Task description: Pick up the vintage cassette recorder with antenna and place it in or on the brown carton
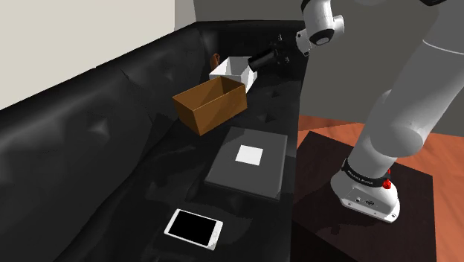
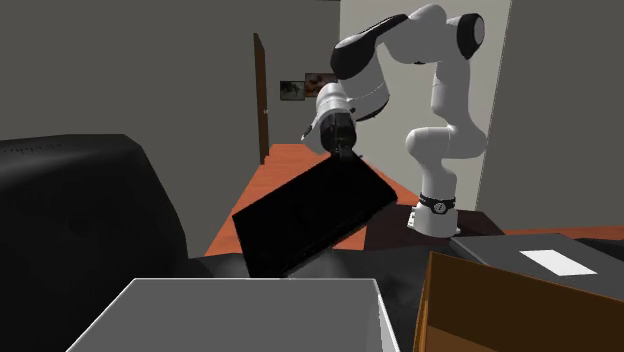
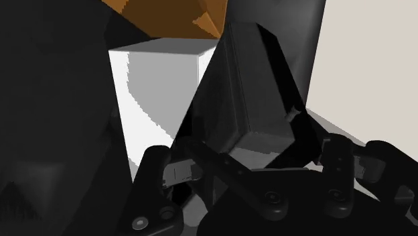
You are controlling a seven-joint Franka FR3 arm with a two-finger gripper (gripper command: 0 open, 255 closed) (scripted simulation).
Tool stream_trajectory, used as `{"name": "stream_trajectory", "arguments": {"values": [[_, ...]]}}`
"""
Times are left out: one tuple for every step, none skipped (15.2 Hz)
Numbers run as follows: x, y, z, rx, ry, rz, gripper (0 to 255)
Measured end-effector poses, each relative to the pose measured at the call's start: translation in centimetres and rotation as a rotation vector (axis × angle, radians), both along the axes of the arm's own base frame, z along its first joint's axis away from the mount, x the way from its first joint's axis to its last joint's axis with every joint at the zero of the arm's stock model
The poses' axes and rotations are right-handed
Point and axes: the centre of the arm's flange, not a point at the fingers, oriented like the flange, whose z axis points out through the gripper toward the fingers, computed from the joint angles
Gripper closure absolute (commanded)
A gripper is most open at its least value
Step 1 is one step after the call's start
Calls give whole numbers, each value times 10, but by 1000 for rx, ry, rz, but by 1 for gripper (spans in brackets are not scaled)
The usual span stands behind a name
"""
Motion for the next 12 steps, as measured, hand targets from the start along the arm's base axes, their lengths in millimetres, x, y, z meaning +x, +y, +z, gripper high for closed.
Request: {"name": "stream_trajectory", "arguments": {"values": [[7,12,-1,1,3,0,255],[11,23,0,0,3,1,255],[18,32,1,0,2,0,255],[28,45,0,0,4,-1,255],[33,58,-2,-1,3,-1,255],[41,69,0,-1,3,-1,255],[47,79,0,-1,2,-1,255],[52,92,2,-1,2,-1,255],[60,102,4,-1,1,-1,255],[65,114,4,-1,1,0,255],[71,127,2,-3,1,1,255],[77,134,1,-2,1,1,255]]}}
